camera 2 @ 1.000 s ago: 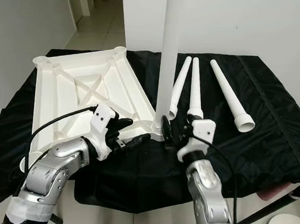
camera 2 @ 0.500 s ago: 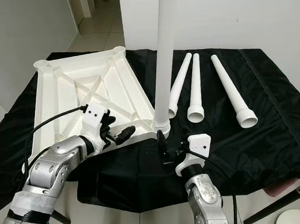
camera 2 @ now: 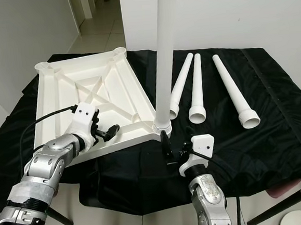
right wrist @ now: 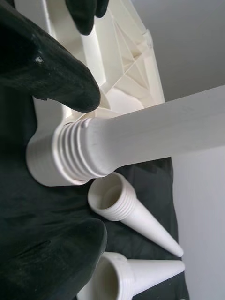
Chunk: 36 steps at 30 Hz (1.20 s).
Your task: Building children table
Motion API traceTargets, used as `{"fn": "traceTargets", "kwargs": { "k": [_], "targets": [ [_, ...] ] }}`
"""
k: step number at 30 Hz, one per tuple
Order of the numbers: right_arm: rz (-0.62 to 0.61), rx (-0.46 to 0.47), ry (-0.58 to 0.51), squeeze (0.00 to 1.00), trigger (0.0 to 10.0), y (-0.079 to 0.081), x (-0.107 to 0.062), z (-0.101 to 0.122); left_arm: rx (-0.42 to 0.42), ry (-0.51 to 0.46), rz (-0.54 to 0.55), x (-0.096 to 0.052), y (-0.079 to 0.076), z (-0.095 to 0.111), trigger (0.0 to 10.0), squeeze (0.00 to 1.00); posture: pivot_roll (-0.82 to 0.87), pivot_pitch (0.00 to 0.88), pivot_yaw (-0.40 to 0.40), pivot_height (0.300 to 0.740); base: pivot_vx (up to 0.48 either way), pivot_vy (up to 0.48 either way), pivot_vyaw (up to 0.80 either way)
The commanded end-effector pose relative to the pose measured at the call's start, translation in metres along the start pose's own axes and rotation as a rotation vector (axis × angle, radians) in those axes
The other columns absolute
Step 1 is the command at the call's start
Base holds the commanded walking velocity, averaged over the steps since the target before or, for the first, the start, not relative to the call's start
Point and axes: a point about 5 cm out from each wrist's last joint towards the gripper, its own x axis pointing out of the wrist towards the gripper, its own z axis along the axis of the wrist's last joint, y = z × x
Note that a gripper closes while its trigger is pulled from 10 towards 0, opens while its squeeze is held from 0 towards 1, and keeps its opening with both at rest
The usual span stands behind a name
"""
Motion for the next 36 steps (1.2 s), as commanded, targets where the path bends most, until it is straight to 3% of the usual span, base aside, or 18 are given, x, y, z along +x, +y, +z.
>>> {"fn": "traceTargets", "kwargs": {
  "k": [1,5,7,8,14,15,17,18,22,23,24,25,29,36],
  "targets": [
    [0.01,0.003,-0.003,0.0,10.0,0.001,0.002,-0.001,0.01,0.032,0.047,0.0,0.005,-0.005,10.0,0.0,-0.03,0.005,0.054,0.74,0.0,0.0,0.0],
    [0.011,0.003,-0.008,0.0,10.0,0.001,0.004,-0.001,0.024,0.065,0.047,0.001,0.006,-0.011,10.0,0.0,-0.03,0.006,0.051,0.74,0.0,0.0,0.0],
    [0.011,0.0,-0.006,0.0,10.0,0.0,0.004,-0.001,-0.011,0.029,0.004,-0.001,0.004,-0.006,10.0,0.0,-0.03,0.006,0.049,0.74,0.0,0.0,0.0],
    [0.008,-0.006,-0.003,0.0,10.0,-0.002,0.004,-0.001,-0.041,-0.044,-0.065,-0.005,0.001,0.003,10.0,0.0,-0.03,0.004,0.047,0.74,0.0,0.0,0.0],
    [0.007,-0.009,-0.002,0.0,10.0,-0.003,0.004,-0.002,-0.039,-0.078,-0.135,-0.008,-0.005,0.004,10.0,0.0,-0.03,0.0,0.044,0.74,0.0,0.0,0.0],
    [0.008,-0.009,-0.003,0.0,10.0,-0.003,0.005,-0.002,-0.031,-0.082,-0.153,-0.008,-0.008,0.003,10.0,0.66,-0.03,0.0,0.043,0.74,0.0,0.0,0.0],
    [0.01,-0.009,-0.003,0.0,10.0,-0.003,0.005,-0.002,-0.049,-0.088,-0.19,-0.01,-0.012,0.003,10.0,0.66,-0.02,0.0,0.041,0.74,0.0,0.0,0.0],
    [0.011,-0.009,-0.004,0.0,10.0,-0.003,0.006,-0.002,-0.045,-0.106,-0.232,-0.012,-0.018,0.003,10.0,1.0,-0.02,0.0,0.035,0.74,0.0,0.0,0.0],
    [0.015,-0.009,-0.003,0.0,10.0,-0.002,0.007,-0.003,-0.011,-0.12,-0.311,-0.018,-0.03,0.003,10.0,1.0,-0.01,0.0,0.03,0.74,0.0,0.0,0.0],
    [0.021,-0.006,-0.002,0.0,10.0,-0.001,0.008,-0.004,0.01,-0.107,-0.337,-0.019,-0.034,0.001,10.0,0.7,-0.01,0.0,0.027,0.74,0.0,0.0,0.0],
    [0.021,-0.006,-0.002,0.0,10.0,-0.001,0.008,-0.004,0.01,-0.107,-0.337,-0.019,-0.034,0.001,10.0,0.7,-0.01,0.0,0.027,0.74,0.0,0.0,0.0],
    [0.025,-0.005,-0.002,0.0,10.0,-0.001,0.009,-0.004,0.027,-0.091,-0.354,-0.02,-0.037,-0.002,10.0,0.0,-0.01,0.0,0.024,0.74,0.0,0.0,0.0],
    [0.034,-0.011,0.0,0.0,10.0,0.0,0.011,-0.004,0.034,-0.057,-0.332,-0.018,-0.036,-0.008,10.0,0.0,0.0,0.0,0.021,0.74,0.0,0.0,0.0],
    [0.044,-0.012,-0.003,0.0,10.0,0.0,0.014,-0.005,0.031,0.049,-0.174,-0.009,-0.02,-0.022,10.0,0.0,0.0,0.0,0.017,0.74,0.0,0.0,0.0]
  ]
}}
